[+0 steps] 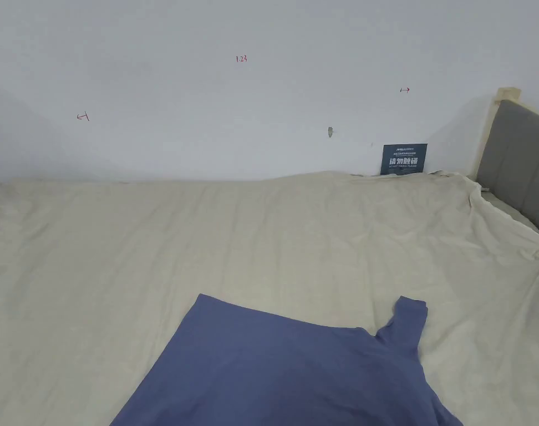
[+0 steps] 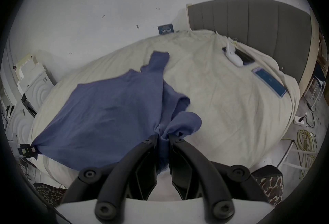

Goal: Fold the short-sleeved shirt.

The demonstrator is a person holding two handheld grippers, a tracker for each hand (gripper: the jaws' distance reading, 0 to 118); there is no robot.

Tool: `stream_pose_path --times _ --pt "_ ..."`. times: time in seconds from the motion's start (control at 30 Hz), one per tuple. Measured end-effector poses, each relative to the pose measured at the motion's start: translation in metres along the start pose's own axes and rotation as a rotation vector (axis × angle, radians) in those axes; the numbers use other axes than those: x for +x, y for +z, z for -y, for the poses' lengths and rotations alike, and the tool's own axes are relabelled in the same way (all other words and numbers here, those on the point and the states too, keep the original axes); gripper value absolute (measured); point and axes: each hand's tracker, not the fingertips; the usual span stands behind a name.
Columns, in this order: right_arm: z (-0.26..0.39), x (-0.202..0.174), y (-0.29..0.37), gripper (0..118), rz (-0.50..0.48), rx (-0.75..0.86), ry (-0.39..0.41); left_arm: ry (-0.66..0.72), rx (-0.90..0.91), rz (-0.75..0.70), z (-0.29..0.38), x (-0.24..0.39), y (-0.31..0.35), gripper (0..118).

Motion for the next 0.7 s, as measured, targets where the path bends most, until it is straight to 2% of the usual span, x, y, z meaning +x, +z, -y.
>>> stream_pose_path --times 0.2,0.27,0.33,0.4,0.43,0.47,0.53,0.57,0.7 --pt "0.001 -0.004 -0.009 10 -0.003 -0.064 -0.031 0.020 -0.131 -0.029 0.007 0.000 -0.027 2" --pt "0.000 -0.006 -0.010 10 0.003 -0.077 -0.030 0.033 -0.118 -0.032 0.009 0.000 -0.030 2" --pt "-0.006 -0.017 0.001 16 0.019 -0.093 -0.019 0.048 -0.114 -0.038 0.005 0.002 -0.027 5" --pt "-0.013 -0.023 0.012 44 0.037 -0.089 -0.008 0.079 -0.144 -0.009 0.000 0.001 -0.023 19" --pt "-0.019 -0.024 0.020 61 0.027 -0.065 -0.005 0.117 -0.152 0.039 -0.004 0.000 -0.019 30" --pt "-0.028 -0.026 0.030 76 -0.002 -0.014 -0.003 0.165 -0.148 0.097 -0.010 -0.002 -0.013 54" --pt "-0.049 -0.033 0.054 83 -0.037 0.084 0.013 0.233 -0.104 0.141 -0.024 0.000 0.003 91" --pt "-0.063 -0.036 0.065 83 -0.043 0.131 0.030 0.248 -0.056 0.153 -0.033 0.003 0.013 101" --pt "-0.109 -0.052 0.111 83 -0.059 0.321 0.098 0.182 0.166 0.169 -0.076 0.024 0.053 101"
